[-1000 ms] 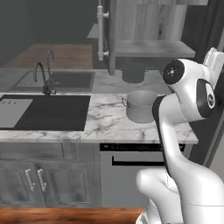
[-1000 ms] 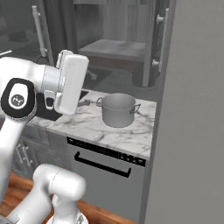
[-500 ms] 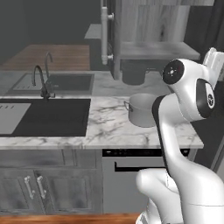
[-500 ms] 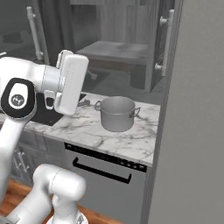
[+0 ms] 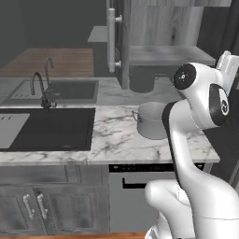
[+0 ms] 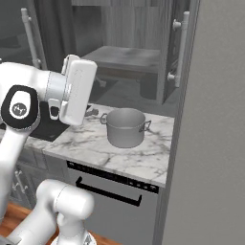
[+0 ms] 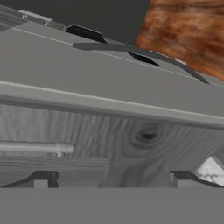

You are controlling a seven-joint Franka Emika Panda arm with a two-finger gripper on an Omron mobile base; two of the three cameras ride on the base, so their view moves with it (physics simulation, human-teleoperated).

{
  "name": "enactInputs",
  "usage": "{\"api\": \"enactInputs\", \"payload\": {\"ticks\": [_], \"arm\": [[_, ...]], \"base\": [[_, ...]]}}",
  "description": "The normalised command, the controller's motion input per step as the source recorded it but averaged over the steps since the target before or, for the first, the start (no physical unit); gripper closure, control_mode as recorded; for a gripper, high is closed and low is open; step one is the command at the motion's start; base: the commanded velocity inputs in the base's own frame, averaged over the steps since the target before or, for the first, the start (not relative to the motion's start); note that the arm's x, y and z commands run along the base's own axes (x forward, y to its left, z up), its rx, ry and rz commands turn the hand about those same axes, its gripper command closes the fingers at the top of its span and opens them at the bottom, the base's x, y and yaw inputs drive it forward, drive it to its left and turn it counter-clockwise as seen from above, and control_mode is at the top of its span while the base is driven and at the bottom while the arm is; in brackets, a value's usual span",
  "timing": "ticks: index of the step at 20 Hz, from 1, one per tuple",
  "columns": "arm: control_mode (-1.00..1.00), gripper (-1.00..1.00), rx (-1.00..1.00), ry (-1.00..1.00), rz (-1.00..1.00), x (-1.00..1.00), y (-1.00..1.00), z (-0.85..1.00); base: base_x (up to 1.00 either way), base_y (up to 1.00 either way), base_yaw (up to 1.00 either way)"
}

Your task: Pick the kettle from the cabinet and place it on a stove burner. Then pick the pot from the counter and place it on another stove burner. Finally, turn both burners on.

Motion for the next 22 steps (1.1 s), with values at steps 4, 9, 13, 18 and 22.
{"api": "enactInputs", "payload": {"ticks": [4, 9, 13, 18, 22], "arm": [[1.00, -1.00, 0.00, 0.00, 0.00, 0.00, 0.00, 0.00], [1.00, -1.00, 0.00, 0.00, 0.00, 0.00, 0.00, 0.00], [1.00, -1.00, 0.00, 0.00, 0.00, 0.00, 0.00, 0.00], [-1.00, -1.00, 0.00, 0.00, 0.00, 0.00, 0.00, 0.00], [-1.00, -1.00, 0.00, 0.00, 0.00, 0.00, 0.01, -0.01]], "base": [[0.10, 0.00, 0.00], [0.04, 0.00, 0.00], [0.00, 0.00, 0.00], [0.00, 0.00, 0.00], [0.00, 0.00, 0.00]]}}
